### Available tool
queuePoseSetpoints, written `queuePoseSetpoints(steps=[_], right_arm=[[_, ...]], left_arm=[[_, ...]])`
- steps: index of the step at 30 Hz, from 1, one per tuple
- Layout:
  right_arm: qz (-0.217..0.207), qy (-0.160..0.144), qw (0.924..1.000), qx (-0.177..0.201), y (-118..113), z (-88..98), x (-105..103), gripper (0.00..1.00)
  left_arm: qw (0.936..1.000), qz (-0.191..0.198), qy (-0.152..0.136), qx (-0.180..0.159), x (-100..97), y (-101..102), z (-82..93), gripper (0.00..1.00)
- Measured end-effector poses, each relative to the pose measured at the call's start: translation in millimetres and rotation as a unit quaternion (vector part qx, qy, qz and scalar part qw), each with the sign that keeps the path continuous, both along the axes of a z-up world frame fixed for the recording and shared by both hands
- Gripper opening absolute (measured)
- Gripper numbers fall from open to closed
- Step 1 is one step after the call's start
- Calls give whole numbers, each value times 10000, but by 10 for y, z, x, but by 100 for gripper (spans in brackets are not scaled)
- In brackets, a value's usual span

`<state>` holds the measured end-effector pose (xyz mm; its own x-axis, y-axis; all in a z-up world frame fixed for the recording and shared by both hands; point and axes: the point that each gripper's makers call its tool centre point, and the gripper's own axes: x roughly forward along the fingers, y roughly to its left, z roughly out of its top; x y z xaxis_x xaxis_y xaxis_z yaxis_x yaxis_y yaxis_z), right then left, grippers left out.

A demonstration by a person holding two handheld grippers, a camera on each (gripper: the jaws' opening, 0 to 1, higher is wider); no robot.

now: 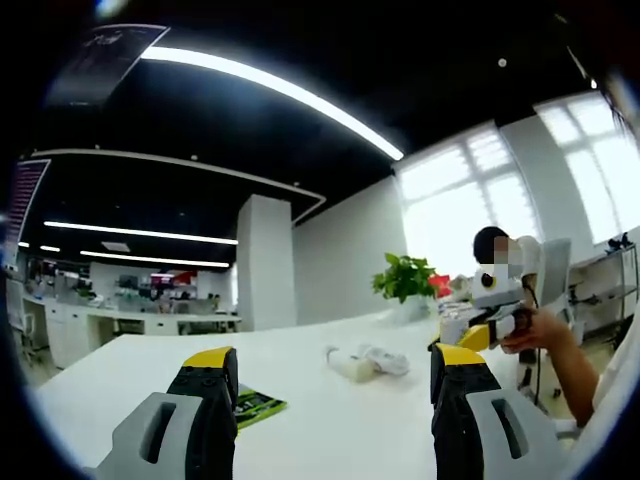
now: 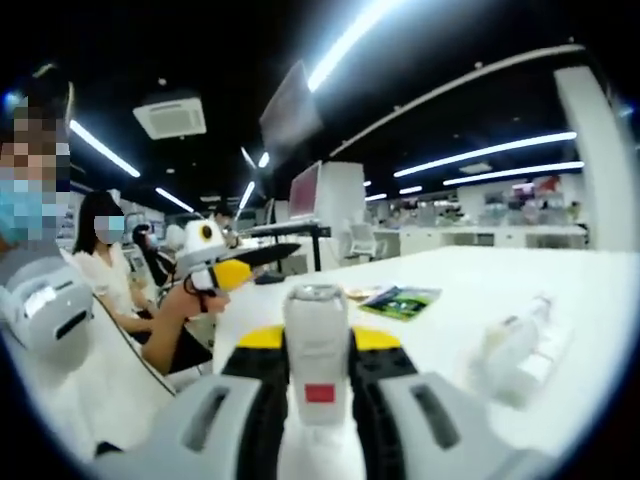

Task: Arrange the skincare products in the storage area until every visible bottle or jar stands upright without overlapping.

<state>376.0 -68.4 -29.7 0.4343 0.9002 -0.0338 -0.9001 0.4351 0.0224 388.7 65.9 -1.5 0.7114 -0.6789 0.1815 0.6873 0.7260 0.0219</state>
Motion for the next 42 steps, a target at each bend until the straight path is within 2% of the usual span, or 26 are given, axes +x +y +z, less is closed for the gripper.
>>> queuePoseSetpoints(steps=[11,16,31,34,35,37,42], right_arm=[[93,281,9987,-426,34,-254,22,23],[37,301,9957,-875,48,-430,44,22],[106,514,9888,-1394,57,-704,50,21],[15,224,9840,-1770,52,-740,72,20],[13,263,9841,-1758,69,-738,56,20],[14,107,9821,-1881,71,-734,59,20],[100,19,9808,-1946,95,-731,50,20]], left_arm=[[10000,-4,-2,14,1,-7,1,81],[10000,-14,-3,20,-3,-16,0,81],[10000,-28,-8,35,-10,-30,-1,81],[10000,-26,-8,42,-8,-30,-4,81],[10000,-28,-7,39,-10,-30,-4,81],[10000,-28,-9,40,-10,-31,-4,81],[10000,-30,-13,40,-13,-33,-4,81]])
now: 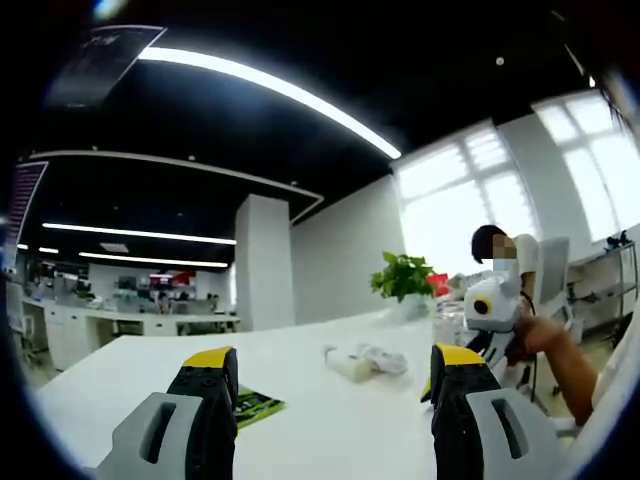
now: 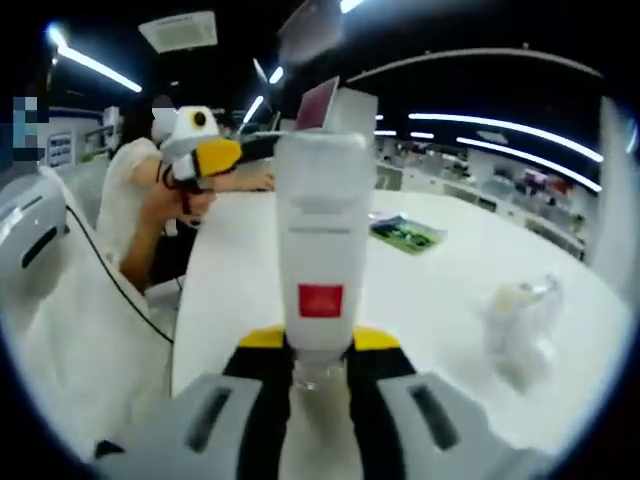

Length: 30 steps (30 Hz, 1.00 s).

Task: Arrange the skincare products in the storage area until every visible bottle or jar stands upright without overlapping.

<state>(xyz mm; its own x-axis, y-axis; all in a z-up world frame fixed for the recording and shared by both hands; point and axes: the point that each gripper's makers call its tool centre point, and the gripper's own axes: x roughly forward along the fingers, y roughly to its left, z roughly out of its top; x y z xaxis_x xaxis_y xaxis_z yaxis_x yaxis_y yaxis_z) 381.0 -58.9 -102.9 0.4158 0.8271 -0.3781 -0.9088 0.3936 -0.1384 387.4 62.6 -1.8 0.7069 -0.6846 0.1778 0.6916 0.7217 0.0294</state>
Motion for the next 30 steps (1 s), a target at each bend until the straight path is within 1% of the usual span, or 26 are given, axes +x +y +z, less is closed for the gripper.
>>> queuePoseSetpoints(steps=[5,10,16,19,21,27,28,30], right_arm=[[-11,-68,10000,-56,13,2,10,20],[-45,-325,9991,-259,5,16,40,20],[-75,-185,9998,-100,-23,17,76,20],[-184,-127,9997,-35,-72,16,114,20],[-261,-28,9996,57,-113,15,143,20],[-329,76,9993,154,-207,15,188,20],[-341,113,9991,204,-224,14,203,20],[-198,268,9986,406,-201,18,180,20]], left_arm=[[10000,-15,-9,11,-8,-10,-1,81],[10000,-21,-4,11,-10,-14,-5,81],[10000,-14,5,27,-7,-12,-16,81],[10000,-9,3,17,-9,-7,-12,81],[10000,0,2,15,-7,-1,-11,81],[10000,4,6,20,-4,5,-12,81],[10000,6,4,10,-3,7,-9,81],[10000,7,5,15,-3,8,-9,81]])
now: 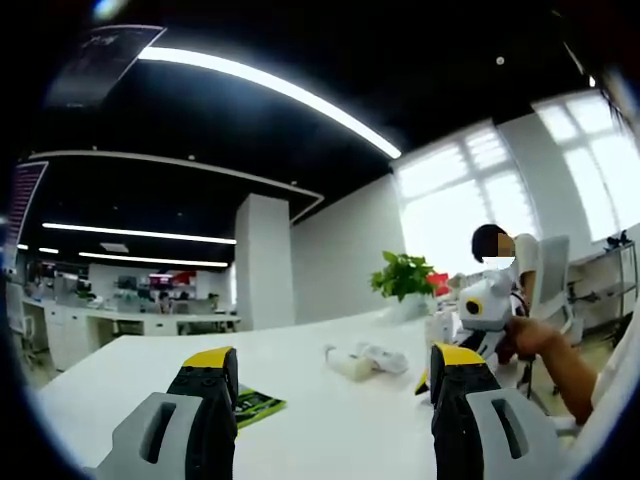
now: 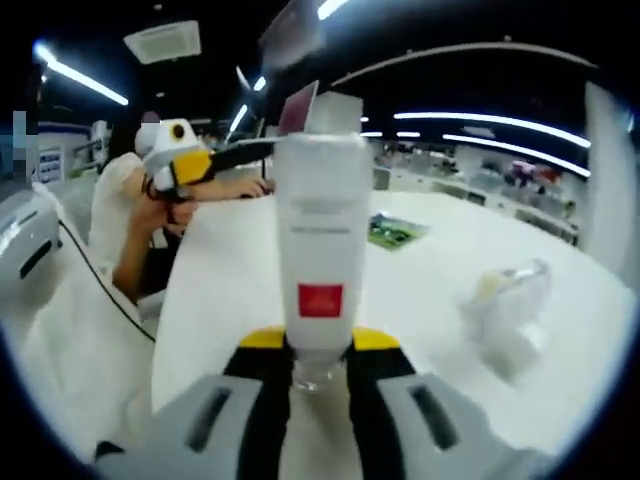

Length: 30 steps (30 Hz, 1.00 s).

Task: Arrange the skincare products in the storage area until every visible bottle or jar stands upright without overlapping.

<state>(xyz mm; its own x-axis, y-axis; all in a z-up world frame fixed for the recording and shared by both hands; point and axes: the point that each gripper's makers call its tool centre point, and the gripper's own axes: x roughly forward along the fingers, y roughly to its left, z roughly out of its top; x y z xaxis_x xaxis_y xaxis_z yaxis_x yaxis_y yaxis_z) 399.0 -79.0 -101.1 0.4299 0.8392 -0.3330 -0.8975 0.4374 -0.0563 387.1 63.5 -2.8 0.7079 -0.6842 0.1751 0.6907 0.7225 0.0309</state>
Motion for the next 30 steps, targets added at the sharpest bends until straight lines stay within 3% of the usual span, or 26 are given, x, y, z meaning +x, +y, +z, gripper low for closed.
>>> queuePoseSetpoints(steps=[11,23,30], right_arm=[[-214,29,9995,243,-164,45,119,20],[-1258,44,9918,230,-766,21,415,20],[-1644,-28,9863,122,-1093,19,473,20]], left_arm=[[10000,-8,0,25,0,-5,-6,81],[10000,4,1,27,8,-1,-4,81],[10000,0,31,57,24,-17,-28,81]])
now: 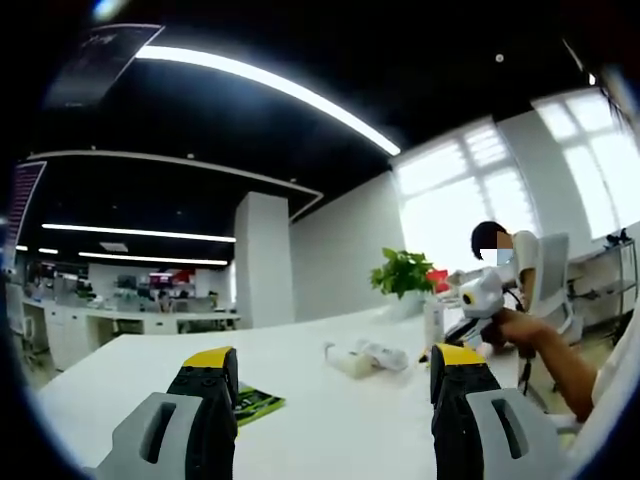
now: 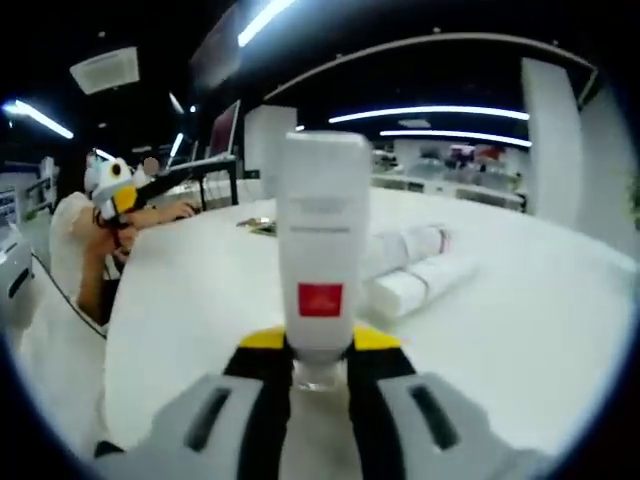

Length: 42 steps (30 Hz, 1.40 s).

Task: Arrange the skincare products in the storage area until every visible bottle or jar stands upright without overlapping.

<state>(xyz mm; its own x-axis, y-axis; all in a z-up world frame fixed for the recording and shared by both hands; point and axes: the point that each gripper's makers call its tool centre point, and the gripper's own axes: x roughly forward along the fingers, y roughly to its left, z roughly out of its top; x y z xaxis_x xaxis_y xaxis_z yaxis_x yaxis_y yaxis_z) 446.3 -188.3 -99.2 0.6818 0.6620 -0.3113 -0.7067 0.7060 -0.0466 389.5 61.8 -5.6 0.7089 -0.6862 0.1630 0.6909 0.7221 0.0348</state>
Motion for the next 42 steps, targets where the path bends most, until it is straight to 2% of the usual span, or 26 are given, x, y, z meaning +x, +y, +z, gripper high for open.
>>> queuePoseSetpoints(steps=[2,7,11,19,24,26,28,35,37,39,42], right_arm=[[-279,-3,9996,-57,-164,-3,35,20],[-667,-51,9977,-101,-464,-1,68,20],[-1095,-75,9939,-116,-675,-7,108,20],[-1240,-109,9922,10,-749,-7,144,20],[-1257,-147,9919,-122,-737,-4,144,20],[-1234,-218,9917,-303,-733,2,151,20],[-1176,-369,9897,-728,-719,15,151,20],[-1075,-674,9867,-1011,-610,122,148,20],[-1123,-811,9828,-1221,-639,151,164,20],[-1176,-1091,9742,-1589,-671,205,191,20],[-1242,-1163,9711,-1673,-659,231,194,20]], left_arm=[[10000,-9,15,13,0,-4,-10,81],[10000,-11,17,12,2,0,-9,81],[10000,1,25,4,14,10,-8,81],[10000,-10,48,28,13,-5,-28,81],[10000,-15,54,42,11,-11,-36,81],[10000,-9,49,45,12,-8,-34,81],[10000,-8,49,35,12,-4,-29,81],[10000,-13,63,61,14,-12,-41,81],[10000,-33,65,64,7,-21,-43,81],[9999,-44,70,63,4,-26,-44,81],[10000,-28,57,78,4,-23,-40,81]])
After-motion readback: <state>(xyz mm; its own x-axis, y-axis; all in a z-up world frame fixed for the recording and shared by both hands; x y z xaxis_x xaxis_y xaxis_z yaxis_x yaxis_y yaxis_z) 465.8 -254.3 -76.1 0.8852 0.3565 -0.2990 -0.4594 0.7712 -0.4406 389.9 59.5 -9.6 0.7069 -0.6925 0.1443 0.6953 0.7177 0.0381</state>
